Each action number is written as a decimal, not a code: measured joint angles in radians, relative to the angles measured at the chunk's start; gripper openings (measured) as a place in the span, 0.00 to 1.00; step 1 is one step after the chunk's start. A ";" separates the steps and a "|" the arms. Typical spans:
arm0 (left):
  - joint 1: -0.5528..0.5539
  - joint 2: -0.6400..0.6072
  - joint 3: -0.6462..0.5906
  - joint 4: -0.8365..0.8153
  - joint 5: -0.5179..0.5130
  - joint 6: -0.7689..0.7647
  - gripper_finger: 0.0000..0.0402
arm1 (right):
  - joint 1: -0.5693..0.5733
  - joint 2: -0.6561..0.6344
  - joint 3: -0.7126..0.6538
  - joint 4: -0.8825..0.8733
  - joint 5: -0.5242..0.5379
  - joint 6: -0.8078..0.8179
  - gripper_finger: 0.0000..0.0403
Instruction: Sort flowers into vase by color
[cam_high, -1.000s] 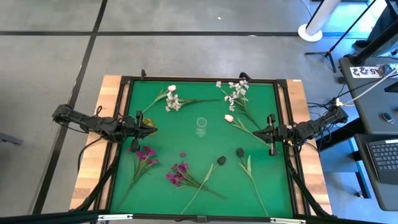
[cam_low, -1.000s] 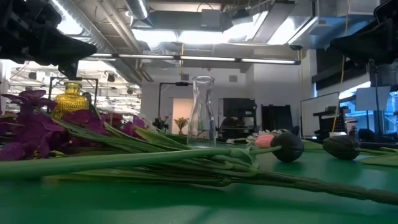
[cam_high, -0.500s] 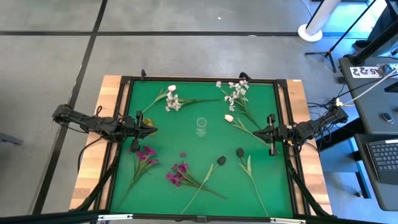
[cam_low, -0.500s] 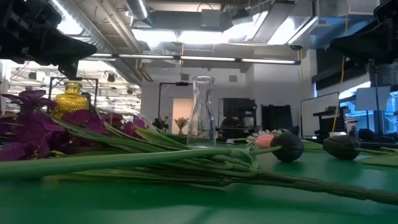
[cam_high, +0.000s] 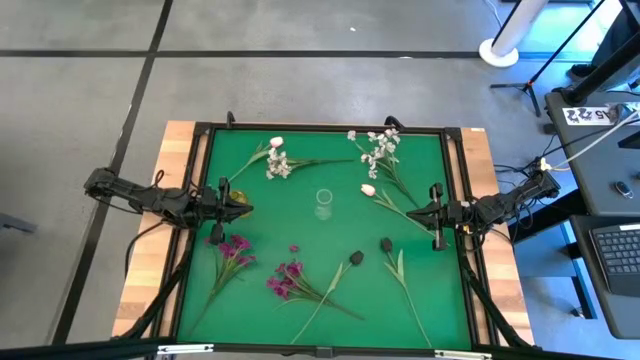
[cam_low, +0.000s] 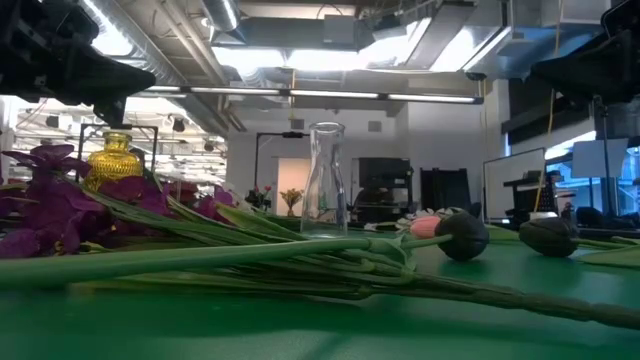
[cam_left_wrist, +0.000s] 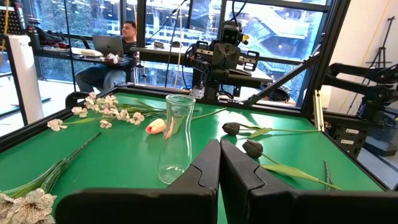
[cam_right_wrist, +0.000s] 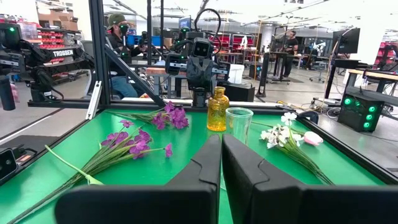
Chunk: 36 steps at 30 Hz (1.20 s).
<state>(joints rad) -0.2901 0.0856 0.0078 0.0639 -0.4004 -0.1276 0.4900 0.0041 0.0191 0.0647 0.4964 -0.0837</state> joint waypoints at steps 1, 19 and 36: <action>0.000 0.000 0.000 0.000 0.000 0.000 0.00 | 0.000 0.000 0.000 0.000 0.000 0.000 0.04; 0.000 0.000 0.000 0.006 0.000 0.005 0.00 | 0.000 0.000 0.000 0.000 0.000 0.000 0.04; 0.000 0.000 0.000 0.024 0.000 -0.010 0.00 | 0.000 0.000 0.000 0.000 0.000 0.000 0.04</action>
<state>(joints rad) -0.2903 0.0856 0.0078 0.0874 -0.4008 -0.1380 0.4902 0.0044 0.0193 0.0650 0.4965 -0.0837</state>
